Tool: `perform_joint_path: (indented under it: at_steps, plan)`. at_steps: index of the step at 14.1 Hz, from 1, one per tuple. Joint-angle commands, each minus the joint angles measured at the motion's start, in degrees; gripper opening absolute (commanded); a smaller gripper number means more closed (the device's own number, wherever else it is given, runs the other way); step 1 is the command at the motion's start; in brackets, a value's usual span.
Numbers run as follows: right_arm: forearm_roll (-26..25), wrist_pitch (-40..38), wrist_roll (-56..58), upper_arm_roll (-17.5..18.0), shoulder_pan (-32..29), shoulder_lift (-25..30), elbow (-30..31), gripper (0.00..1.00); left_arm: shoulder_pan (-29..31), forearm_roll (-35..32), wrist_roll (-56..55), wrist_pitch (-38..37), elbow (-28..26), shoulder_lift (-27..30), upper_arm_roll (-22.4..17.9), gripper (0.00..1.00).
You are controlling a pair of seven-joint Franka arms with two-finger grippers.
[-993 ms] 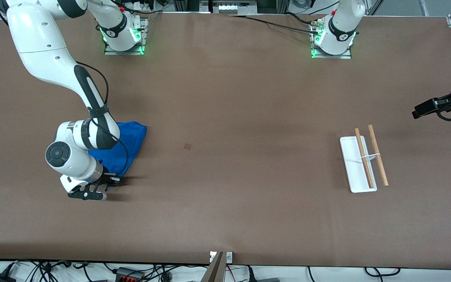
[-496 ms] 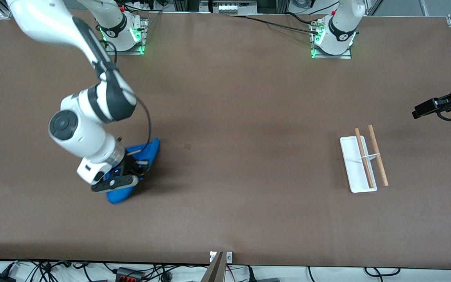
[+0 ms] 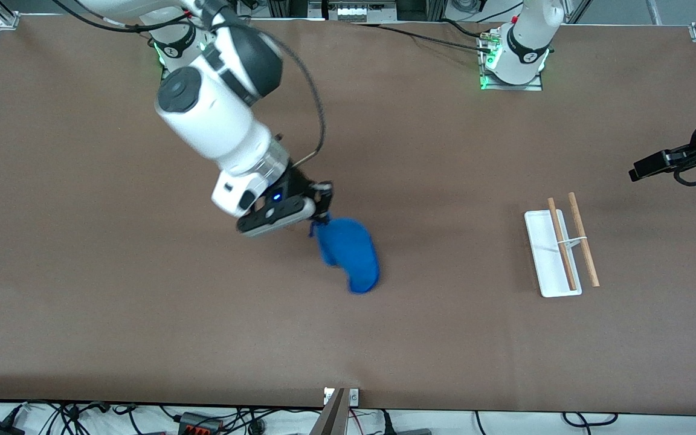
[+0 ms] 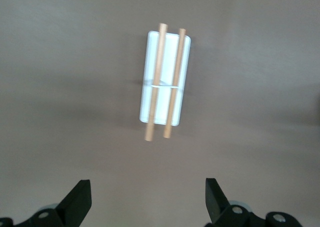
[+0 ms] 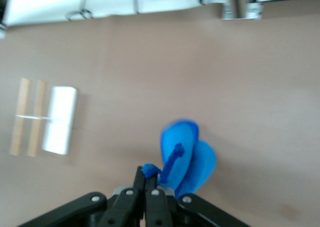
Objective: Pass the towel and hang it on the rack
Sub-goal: 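Lift the towel with the right gripper and carry it toward the rack, then hold the towel up with the right gripper while the left gripper approaches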
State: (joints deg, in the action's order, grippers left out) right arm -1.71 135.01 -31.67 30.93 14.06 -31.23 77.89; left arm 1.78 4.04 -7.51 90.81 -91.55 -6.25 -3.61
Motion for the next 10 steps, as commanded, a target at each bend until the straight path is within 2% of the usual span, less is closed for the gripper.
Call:
perform_joint_path:
  at_steps: [1,4,7,9,10]
  plan:
    - [0.3,8.8,-9.9,-0.3,5.8,-1.8,-2.0,0.0,0.3,5.5,1.0,-0.9,1.9,-3.4,0.1,1.0]
    - [0.6,15.2,-11.7,-0.1,9.3,-2.2,-2.0,0.0,-0.1,6.0,1.2,-1.0,2.2,-4.4,0.1,1.0]
    - [0.4,22.3,-19.3,-0.2,12.4,-2.7,-2.0,0.0,-0.2,6.6,3.3,-1.5,2.2,-5.9,0.2,1.0]
    - [0.4,27.0,-21.1,-0.3,13.3,-3.6,-2.0,0.0,-0.1,10.5,5.8,-2.4,2.2,-7.8,0.2,1.0]
    - [0.4,27.8,-21.2,-0.3,13.4,-3.8,-2.0,0.0,0.1,13.2,10.6,-2.3,2.2,-8.6,0.2,1.0]
